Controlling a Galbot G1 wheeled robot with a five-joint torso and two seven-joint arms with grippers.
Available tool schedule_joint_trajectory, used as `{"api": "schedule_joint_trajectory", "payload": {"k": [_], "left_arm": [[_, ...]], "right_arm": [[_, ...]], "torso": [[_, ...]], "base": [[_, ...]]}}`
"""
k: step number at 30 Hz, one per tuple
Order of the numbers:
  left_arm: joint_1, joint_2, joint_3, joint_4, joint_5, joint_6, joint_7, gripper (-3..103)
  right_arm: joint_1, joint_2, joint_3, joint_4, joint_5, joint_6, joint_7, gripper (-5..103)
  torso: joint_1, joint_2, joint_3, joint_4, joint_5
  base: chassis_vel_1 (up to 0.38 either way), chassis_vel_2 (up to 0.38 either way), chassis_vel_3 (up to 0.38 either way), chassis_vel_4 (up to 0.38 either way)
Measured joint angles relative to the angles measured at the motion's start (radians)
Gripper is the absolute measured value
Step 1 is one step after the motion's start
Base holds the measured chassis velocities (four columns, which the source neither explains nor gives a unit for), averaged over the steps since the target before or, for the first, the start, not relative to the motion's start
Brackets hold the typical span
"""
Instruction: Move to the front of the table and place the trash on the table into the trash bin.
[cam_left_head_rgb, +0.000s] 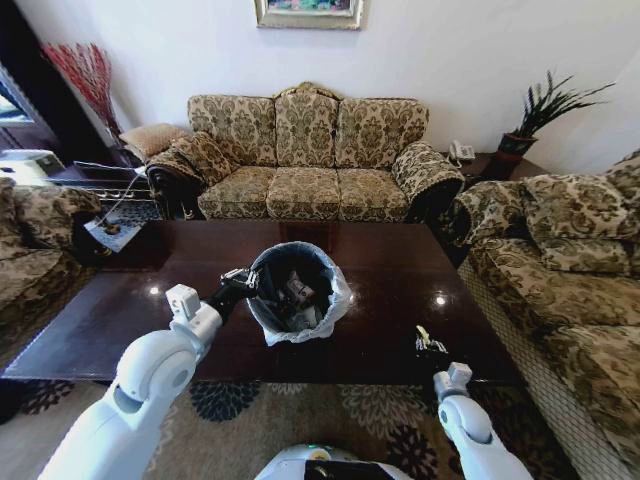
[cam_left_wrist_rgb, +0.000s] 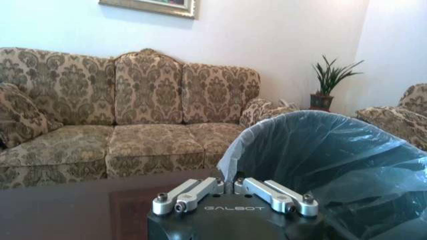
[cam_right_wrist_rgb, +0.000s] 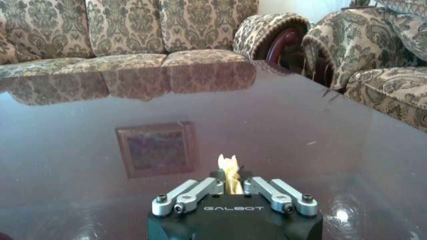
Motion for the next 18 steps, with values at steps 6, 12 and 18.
{"api": "schedule_joint_trajectory", "payload": {"k": [6,12,18], "left_arm": [[0.005,-0.003,-0.001,-0.007,0.000,0.000,0.000,3],[0.013,-0.012,0.003,-0.014,0.005,0.000,-0.001,3],[0.016,-0.021,0.014,-0.015,0.011,0.000,-0.001,3]], "right_arm": [[0.001,-0.007,0.004,0.054,-0.009,0.014,0.024,0],[0.057,-0.105,-0.026,0.383,0.043,-0.069,0.088,0],[0.250,-0.265,-0.147,0.588,0.192,-0.168,0.188,0]], "torso": [[0.000,0.000,0.000,-0.0002,0.0004],[0.000,0.000,0.000,0.0000,-0.0004],[0.000,0.000,0.000,0.0008,-0.0001]], "base": [[0.000,0.000,0.000,0.000],[0.000,0.000,0.000,0.000],[0.000,0.000,0.000,0.000]]}}
